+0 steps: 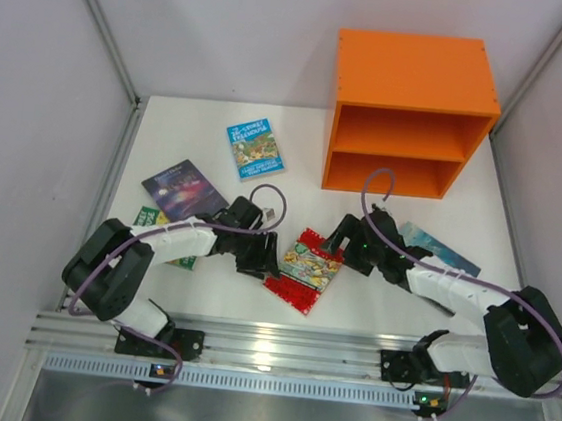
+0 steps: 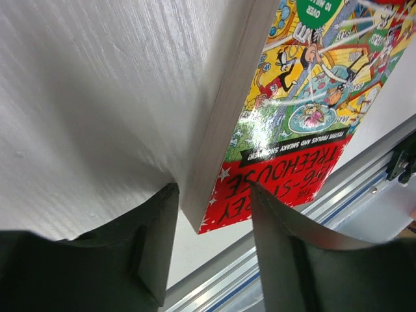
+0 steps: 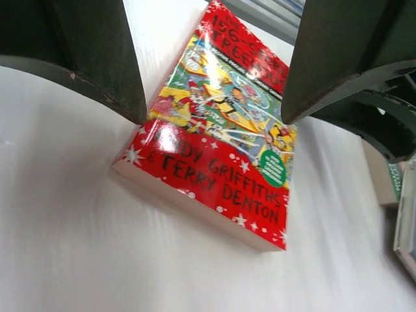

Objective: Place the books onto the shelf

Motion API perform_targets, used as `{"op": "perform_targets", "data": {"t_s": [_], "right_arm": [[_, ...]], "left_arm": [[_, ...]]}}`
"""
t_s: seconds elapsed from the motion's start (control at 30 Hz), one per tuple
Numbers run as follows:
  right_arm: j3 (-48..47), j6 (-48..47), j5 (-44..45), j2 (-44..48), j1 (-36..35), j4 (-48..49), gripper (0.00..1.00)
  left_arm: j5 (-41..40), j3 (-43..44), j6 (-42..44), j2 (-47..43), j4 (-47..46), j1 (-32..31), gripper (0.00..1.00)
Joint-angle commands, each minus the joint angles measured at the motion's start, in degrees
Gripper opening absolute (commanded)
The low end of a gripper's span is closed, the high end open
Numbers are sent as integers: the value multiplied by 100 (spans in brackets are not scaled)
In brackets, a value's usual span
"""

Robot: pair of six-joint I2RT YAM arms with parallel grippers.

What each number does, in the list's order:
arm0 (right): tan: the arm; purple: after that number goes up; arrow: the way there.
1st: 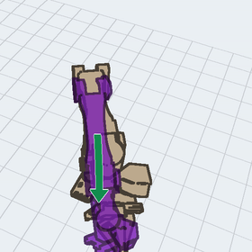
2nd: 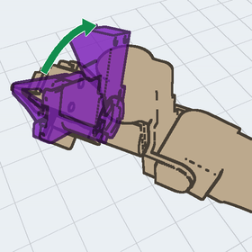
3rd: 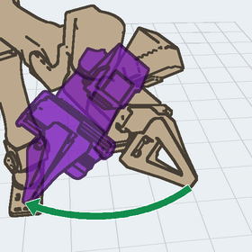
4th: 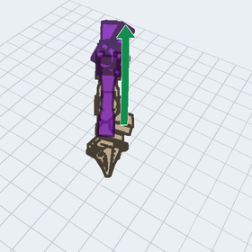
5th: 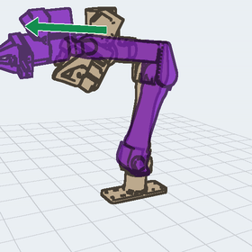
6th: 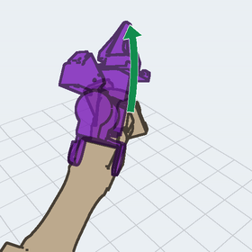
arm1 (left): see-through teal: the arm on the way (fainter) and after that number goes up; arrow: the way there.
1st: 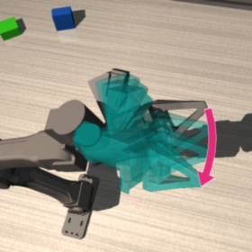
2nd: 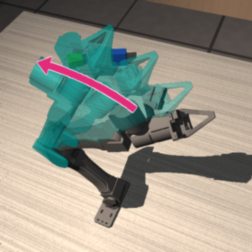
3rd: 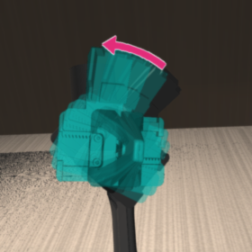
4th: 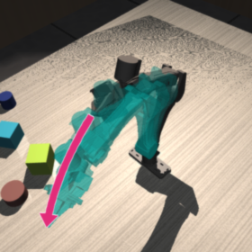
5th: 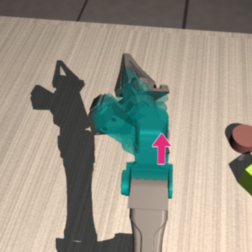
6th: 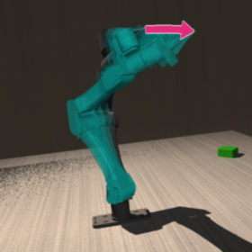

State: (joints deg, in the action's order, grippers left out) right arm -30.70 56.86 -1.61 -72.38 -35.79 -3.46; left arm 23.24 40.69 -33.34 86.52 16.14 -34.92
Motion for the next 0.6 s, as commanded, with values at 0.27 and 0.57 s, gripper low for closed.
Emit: {"op": "perform_targets", "data": {"t_s": [0.27,0.57], "right_arm": [[502,684,143,725,-699,-269,82],[539,1178,987,199,-1465,-173,85]], "left_arm": [[-479,563,574,154,-164,11,65],[-91,757,760,1296,-323,20,31]]}}
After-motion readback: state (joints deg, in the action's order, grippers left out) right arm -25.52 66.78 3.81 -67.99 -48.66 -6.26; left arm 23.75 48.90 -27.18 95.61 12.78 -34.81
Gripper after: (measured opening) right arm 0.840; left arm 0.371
